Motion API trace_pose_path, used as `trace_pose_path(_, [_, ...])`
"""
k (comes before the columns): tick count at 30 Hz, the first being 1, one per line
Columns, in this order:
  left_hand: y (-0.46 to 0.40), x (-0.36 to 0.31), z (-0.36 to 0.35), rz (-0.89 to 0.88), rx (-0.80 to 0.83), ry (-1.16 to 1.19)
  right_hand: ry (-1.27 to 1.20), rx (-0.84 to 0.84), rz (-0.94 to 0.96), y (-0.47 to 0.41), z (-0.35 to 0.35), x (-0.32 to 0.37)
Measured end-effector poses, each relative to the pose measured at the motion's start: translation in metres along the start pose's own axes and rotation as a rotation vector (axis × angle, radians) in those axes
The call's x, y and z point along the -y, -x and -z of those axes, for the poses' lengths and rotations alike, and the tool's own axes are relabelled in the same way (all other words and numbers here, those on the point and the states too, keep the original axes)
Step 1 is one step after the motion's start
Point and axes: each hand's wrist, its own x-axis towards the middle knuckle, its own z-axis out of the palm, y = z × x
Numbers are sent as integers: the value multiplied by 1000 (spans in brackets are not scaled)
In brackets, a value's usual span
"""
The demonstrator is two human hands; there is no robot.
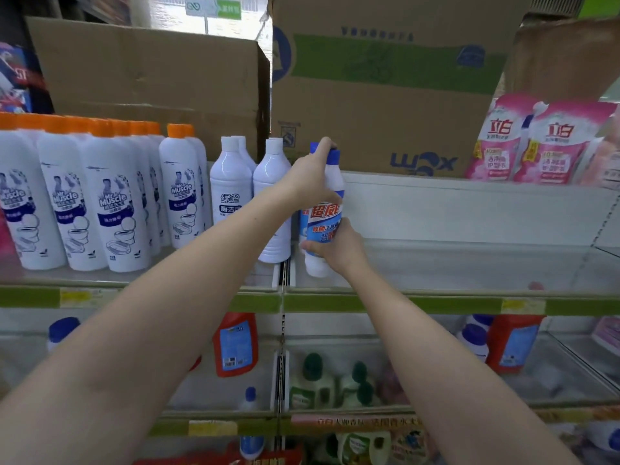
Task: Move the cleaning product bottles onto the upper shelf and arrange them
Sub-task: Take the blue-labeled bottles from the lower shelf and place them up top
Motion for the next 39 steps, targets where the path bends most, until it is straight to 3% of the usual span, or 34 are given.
trace_pose_path(11, [-22, 12, -10, 52, -47, -124, 24, -3, -42, -32, -20, -3])
trace_pose_path(39, [0, 25, -22, 103, -147, 15, 64, -28, -89, -24, -34, 6])
